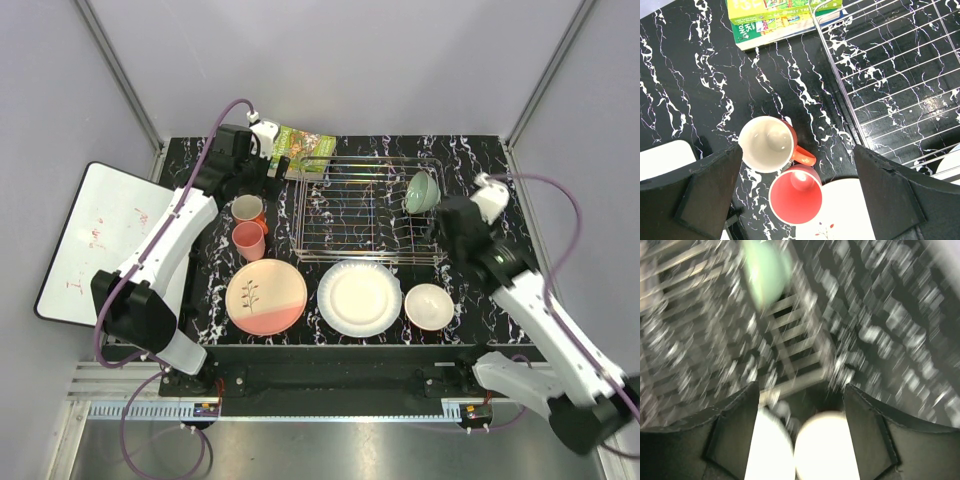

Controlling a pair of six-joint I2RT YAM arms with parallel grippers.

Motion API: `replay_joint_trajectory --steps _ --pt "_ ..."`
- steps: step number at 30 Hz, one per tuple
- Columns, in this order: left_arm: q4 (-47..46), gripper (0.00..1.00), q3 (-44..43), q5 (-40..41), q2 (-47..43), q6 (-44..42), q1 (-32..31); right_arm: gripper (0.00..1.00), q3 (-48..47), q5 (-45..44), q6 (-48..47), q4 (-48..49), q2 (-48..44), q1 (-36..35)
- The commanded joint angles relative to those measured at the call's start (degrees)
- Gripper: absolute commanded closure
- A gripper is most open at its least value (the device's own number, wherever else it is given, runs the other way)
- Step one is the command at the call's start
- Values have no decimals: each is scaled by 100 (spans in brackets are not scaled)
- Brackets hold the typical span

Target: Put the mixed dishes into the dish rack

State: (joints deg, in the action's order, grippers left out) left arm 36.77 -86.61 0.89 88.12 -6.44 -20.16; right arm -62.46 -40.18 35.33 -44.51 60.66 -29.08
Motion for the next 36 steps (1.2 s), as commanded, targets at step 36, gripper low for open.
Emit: replay_joint_trajectory --steps 36 --pt "-733 1 610 -211 -532 -77 109 29 1772 2173 3067 -1966 262 -36"
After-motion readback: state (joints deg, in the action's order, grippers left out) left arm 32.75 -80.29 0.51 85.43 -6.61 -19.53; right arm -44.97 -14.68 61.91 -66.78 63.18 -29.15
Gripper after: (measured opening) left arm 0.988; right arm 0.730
